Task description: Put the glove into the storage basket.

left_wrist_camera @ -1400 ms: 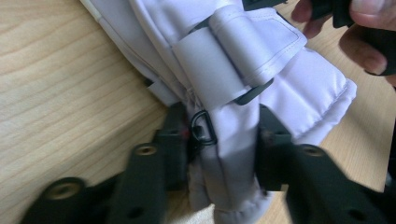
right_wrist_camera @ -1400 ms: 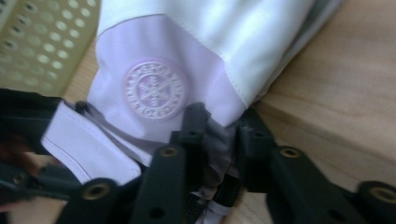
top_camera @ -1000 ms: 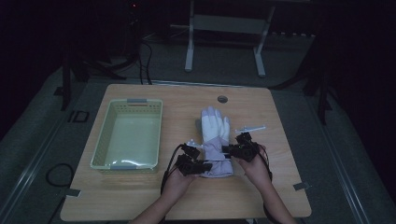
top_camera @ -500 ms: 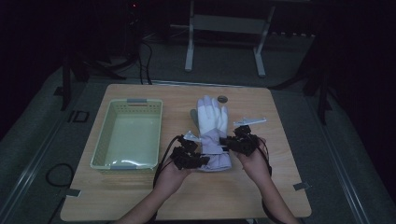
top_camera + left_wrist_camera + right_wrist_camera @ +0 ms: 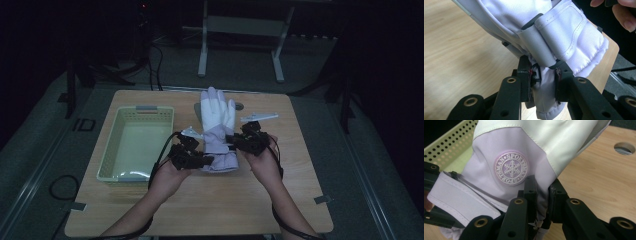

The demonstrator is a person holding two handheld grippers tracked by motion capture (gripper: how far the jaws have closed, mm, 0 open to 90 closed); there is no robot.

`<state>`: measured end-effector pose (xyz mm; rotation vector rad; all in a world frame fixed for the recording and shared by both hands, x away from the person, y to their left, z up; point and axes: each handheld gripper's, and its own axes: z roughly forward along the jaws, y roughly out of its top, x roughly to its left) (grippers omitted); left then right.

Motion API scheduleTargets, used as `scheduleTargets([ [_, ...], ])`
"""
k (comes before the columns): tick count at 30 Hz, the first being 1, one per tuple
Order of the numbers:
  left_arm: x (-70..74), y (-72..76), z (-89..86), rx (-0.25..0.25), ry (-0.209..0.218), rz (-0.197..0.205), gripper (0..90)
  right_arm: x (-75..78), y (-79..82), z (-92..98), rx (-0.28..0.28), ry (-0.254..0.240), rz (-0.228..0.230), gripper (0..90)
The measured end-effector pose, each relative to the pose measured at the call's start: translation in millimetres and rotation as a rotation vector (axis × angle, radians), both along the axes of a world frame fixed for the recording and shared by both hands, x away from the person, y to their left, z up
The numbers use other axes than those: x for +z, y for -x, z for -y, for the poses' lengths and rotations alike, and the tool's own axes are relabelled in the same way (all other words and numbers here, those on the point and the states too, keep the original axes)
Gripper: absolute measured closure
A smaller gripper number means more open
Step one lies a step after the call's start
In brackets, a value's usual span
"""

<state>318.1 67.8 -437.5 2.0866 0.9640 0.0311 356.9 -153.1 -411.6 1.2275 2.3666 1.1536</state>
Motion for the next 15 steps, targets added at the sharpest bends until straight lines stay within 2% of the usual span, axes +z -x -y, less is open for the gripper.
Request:
scheduleTargets([
  [11, 19.3, 0.9, -39.3, 0.024, -0.022, 0.009, 72.3, 15.3, -4.2, -36.8, 0.036, -0.004, 0.016, 79.2],
  [12, 22.3, 0.8, -47.0, 0.024, -0.029, 0.008, 72.4, 17.1, -4.8, -43.4, 0.040, -0.006, 0.017, 79.2],
  [15, 24.5, 1.1, -53.3, 0.023, -0.037, 0.014, 72.3, 19.2, -5.0, -52.3, 0.047, -0.005, 0.021, 79.1],
])
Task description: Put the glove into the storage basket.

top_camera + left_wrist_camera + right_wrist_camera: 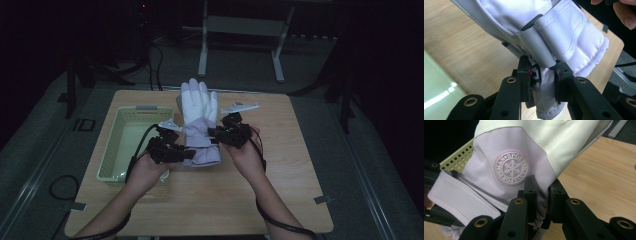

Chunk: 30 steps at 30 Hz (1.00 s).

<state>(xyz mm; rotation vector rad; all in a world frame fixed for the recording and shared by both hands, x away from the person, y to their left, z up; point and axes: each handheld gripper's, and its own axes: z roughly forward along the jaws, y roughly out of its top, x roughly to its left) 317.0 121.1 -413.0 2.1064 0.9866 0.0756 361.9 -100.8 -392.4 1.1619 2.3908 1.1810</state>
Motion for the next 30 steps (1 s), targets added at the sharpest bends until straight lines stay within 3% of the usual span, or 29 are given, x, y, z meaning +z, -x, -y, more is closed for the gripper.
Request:
scheduleTargets([
  [18, 11.9, 2.7, -71.4, -0.002, -0.046, 0.015, 72.2, 7.6, -0.2, -70.8, 0.033, -0.019, 0.012, 79.1],
  [30, 8.8, 3.0, -111.3, -0.002, -0.069, -0.004, 72.2, 2.4, -2.7, -112.5, 0.053, -0.017, -0.006, 79.1],
])
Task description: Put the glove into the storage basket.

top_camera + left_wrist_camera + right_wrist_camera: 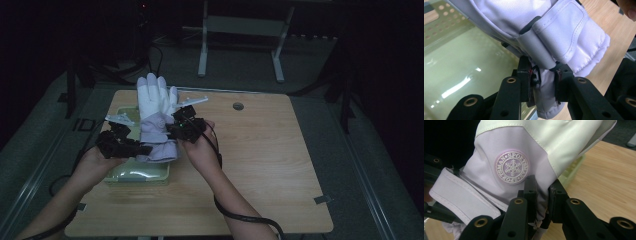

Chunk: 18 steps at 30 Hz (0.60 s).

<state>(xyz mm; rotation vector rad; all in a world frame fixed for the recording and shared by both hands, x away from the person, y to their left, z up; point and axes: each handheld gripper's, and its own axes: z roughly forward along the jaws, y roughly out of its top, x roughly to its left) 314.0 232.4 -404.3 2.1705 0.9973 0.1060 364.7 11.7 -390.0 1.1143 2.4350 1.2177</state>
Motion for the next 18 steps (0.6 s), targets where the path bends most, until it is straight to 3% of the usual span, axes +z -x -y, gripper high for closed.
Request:
scheduleTargets([
  [11, 0.5, 2.3, -44.9, 0.008, -0.049, -0.021, 72.2, -5.7, -1.6, -48.5, 0.028, -0.009, -0.018, 79.2],
  [18, -6.0, 2.9, -65.6, 0.013, -0.055, -0.040, 72.2, -13.7, -2.2, -71.4, 0.036, -0.012, -0.035, 79.2],
])
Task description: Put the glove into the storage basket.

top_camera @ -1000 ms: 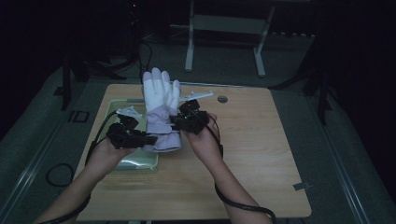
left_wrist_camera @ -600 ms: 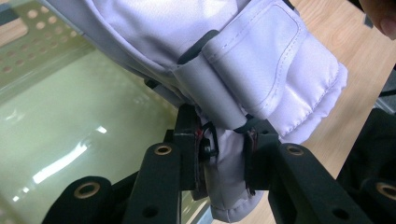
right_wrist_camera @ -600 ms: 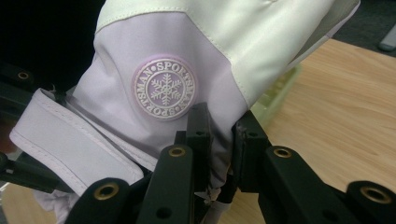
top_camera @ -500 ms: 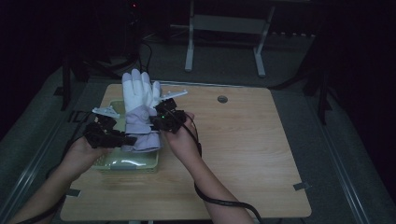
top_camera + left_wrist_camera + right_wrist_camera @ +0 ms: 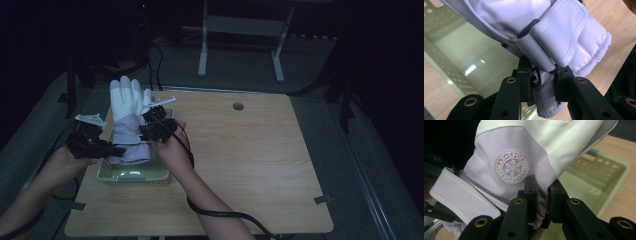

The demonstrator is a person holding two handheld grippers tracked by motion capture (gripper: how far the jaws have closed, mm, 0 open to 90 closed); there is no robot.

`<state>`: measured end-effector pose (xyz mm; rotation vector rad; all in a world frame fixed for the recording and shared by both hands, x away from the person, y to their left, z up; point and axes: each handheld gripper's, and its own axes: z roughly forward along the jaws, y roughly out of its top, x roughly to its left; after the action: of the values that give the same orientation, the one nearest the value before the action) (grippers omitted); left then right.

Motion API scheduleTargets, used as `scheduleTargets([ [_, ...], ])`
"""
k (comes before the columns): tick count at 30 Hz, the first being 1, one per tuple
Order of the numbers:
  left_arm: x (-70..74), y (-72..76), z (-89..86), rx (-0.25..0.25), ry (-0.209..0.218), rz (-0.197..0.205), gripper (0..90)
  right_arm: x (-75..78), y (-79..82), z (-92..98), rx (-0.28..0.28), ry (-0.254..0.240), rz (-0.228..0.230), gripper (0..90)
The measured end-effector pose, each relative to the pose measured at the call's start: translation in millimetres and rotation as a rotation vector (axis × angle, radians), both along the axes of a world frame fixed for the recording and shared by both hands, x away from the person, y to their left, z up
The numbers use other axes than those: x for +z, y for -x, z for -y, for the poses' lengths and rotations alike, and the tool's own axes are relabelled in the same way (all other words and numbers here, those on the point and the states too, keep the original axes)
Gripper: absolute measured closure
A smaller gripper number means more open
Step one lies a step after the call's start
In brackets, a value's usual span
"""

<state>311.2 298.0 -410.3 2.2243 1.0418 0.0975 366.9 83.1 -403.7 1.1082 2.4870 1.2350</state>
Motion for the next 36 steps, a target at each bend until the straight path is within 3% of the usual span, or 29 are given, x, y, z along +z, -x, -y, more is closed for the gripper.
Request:
scheduleTargets([
  [6, -11.5, -6.7, -1.4, -0.024, -0.006, -0.023, 72.1, -10.4, -1.8, -4.2, -0.001, 0.007, -0.017, 79.2],
  [12, -31.6, -19.5, 10.6, -0.033, -0.017, -0.065, 72.1, -32.9, -7.5, 3.6, -0.037, 0.056, -0.033, 79.2],
  [16, -56.3, -25.1, 18.2, -0.024, -0.022, -0.131, 72.1, -52.5, -9.9, 6.1, -0.046, 0.086, -0.067, 79.2],
  [21, -74.9, -28.7, 20.1, -0.013, -0.037, -0.189, 72.0, -77.1, -12.2, 2.3, -0.047, 0.132, -0.114, 79.3],
  [26, -89.5, -33.4, 18.6, 0.004, -0.042, -0.242, 71.9, -87.1, -14.0, -3.2, -0.045, 0.172, -0.133, 79.3],
  [31, -94.8, -36.1, 19.5, 0.012, -0.059, -0.265, 71.8, -92.6, -16.7, -9.7, -0.049, 0.216, -0.158, 79.3],
  [36, -102.1, -39.9, 17.7, 0.047, -0.101, -0.305, 71.8, -97.0, -18.2, -18.2, -0.039, 0.256, -0.168, 79.2],
])
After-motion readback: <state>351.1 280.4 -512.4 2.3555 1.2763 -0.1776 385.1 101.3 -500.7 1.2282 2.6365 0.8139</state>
